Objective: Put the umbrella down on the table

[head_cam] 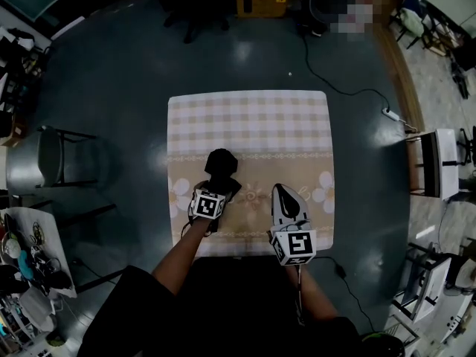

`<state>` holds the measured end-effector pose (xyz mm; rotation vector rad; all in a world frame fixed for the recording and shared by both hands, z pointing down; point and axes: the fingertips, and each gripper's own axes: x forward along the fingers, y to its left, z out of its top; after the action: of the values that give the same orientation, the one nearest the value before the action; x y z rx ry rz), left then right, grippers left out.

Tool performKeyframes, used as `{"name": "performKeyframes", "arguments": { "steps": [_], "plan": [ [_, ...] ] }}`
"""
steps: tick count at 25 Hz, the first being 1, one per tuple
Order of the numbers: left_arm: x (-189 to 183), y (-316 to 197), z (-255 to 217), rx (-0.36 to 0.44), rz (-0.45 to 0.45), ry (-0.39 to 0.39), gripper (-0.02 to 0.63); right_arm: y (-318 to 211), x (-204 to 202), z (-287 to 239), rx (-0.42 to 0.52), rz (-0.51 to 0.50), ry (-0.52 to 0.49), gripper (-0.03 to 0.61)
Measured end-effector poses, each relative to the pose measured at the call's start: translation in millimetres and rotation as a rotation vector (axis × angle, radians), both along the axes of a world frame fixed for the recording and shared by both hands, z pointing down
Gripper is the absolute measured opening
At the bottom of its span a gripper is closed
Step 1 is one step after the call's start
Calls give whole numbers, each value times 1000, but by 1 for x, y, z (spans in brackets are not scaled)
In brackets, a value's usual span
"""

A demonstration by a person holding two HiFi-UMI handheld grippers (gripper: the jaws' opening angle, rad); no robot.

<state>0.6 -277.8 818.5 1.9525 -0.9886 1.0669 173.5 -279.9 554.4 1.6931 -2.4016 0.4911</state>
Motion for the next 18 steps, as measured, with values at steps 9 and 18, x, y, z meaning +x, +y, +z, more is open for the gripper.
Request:
{"name": "performKeyframes", "arguments": {
  "steps": [9, 18],
  "plan": [
    [-9, 26, -102, 199, -27, 167, 391, 43, -37, -20, 19, -16, 4, 17],
    [-34, 66, -242, 461, -176, 469, 373, 93, -90, -87, 154, -65, 51, 17]
  ]
}}
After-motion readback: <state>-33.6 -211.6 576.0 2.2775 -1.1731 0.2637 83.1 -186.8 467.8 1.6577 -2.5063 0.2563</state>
